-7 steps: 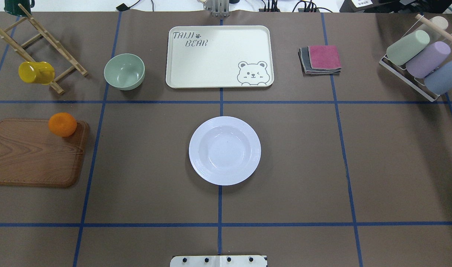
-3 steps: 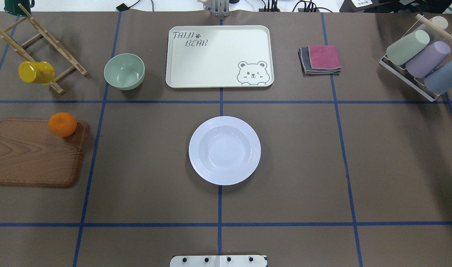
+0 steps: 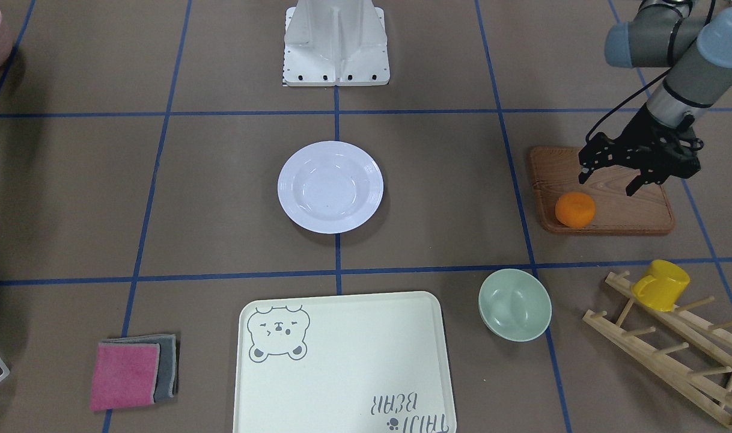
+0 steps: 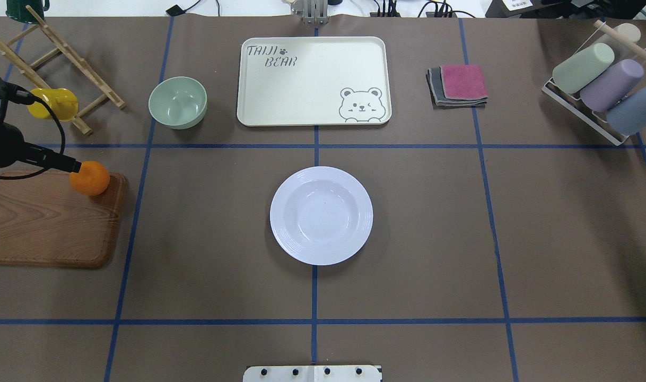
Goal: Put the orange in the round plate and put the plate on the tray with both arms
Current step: 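Reach the left gripper down to the orange on the wooden tray and grasp it, then carry the orange with the left gripper and release it onto the white plate, then withdraw the left arm while the right gripper reaches to the white plate's rim, then grip the white plate's near rim with the right gripper, then slide the plate with the orange onto the cream bear tray using the right gripper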
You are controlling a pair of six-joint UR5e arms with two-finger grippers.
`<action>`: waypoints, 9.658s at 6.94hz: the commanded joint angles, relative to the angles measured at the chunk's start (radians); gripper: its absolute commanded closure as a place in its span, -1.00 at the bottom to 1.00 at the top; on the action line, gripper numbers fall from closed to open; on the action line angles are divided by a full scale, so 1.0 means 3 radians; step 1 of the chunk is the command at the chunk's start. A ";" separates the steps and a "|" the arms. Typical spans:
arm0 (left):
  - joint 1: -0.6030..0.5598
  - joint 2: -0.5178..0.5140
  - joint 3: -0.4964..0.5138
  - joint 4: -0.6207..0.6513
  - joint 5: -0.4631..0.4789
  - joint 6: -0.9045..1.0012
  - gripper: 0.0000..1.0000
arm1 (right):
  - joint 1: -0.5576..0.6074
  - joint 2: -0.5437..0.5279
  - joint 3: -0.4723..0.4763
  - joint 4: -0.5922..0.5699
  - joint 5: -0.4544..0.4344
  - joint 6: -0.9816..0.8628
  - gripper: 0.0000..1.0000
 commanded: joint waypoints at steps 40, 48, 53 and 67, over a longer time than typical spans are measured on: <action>-0.1976 -0.0286 0.0766 0.1622 -0.1253 0.2700 -0.98 | -0.4264 0.0831 0.0828 0.1503 -0.4437 0.7101 -1.00; -0.1977 -0.0142 0.0756 0.1591 -0.1260 0.2689 -0.98 | -0.4512 0.1633 -0.0363 0.1482 -0.4670 0.7671 -0.76; -0.1977 -0.0142 0.0751 0.1591 -0.1260 0.2689 -0.98 | -0.4430 0.1813 -0.0553 0.1513 -0.4665 0.7865 1.00; -0.1966 -0.0147 0.0653 0.1591 -0.1265 0.2679 -0.98 | -0.3275 0.3407 -0.2770 0.2065 -0.4859 0.8039 1.00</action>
